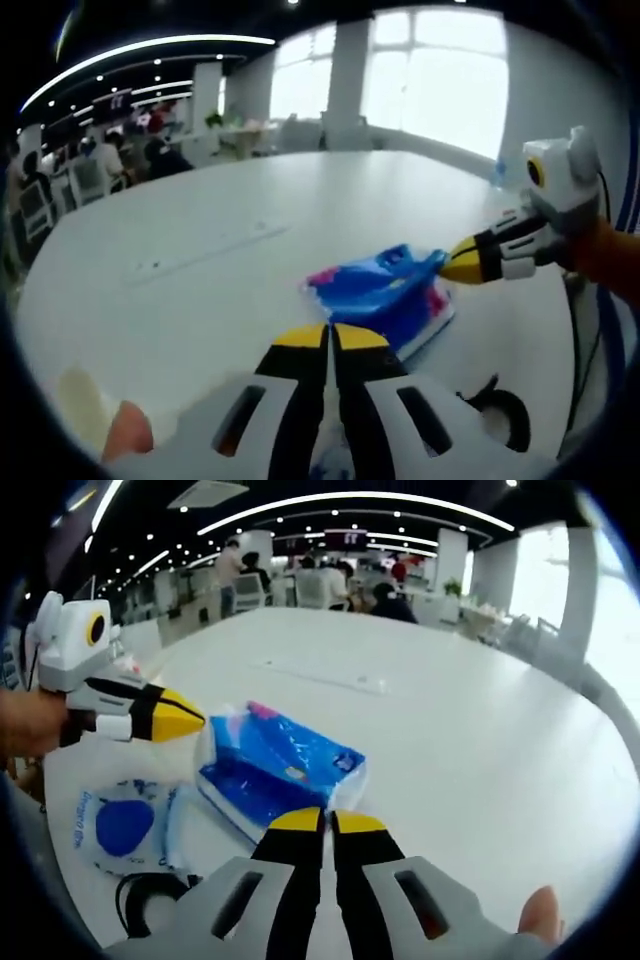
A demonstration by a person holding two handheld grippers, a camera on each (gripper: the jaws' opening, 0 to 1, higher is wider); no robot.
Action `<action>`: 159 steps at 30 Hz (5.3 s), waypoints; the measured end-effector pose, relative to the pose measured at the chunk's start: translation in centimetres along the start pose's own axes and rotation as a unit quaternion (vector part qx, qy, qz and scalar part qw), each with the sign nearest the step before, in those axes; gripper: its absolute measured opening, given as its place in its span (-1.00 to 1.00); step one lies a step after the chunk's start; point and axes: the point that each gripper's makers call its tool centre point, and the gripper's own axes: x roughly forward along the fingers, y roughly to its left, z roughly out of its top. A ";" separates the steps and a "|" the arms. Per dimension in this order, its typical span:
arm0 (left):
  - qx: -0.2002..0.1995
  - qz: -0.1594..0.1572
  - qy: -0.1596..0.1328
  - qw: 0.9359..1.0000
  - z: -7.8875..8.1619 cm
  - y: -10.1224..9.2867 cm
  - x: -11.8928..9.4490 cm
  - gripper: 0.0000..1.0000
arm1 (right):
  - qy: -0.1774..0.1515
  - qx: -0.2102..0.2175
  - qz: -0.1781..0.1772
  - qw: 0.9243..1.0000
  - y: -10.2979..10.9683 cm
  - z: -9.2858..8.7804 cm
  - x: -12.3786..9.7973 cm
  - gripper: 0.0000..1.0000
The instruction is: Arrange the tabletop items into an orderly group along one side of the table until the central work area is clear of visible clutter.
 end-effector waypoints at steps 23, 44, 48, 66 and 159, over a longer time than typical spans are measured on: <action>-0.036 -0.025 -0.052 0.998 1.1 -4.4 5.0 -1.00 | 0.012 -0.014 -0.035 0.999 -6.2 -2.0 -1.2 -0.93; -0.071 -0.038 -0.069 0.994 0.6 -6.0 7.2 -1.00 | 0.020 -0.011 -0.050 0.998 -9.0 -3.1 -1.2 -0.93; -0.076 -0.039 -0.068 0.994 0.2 -6.1 7.6 -1.00 | 0.021 -0.010 -0.051 0.998 -9.3 -3.3 -1.0 -0.93; -0.088 -0.043 -0.064 0.993 -0.4 -6.2 8.4 -1.00 | 0.034 -0.012 -0.049 0.998 -10.1 -4.5 0.1 -0.92; -0.011 -0.099 -0.025 0.995 2.0 -8.4 -3.1 0.33 | -0.028 -0.013 -0.059 0.998 -4.8 -0.1 -6.6 0.12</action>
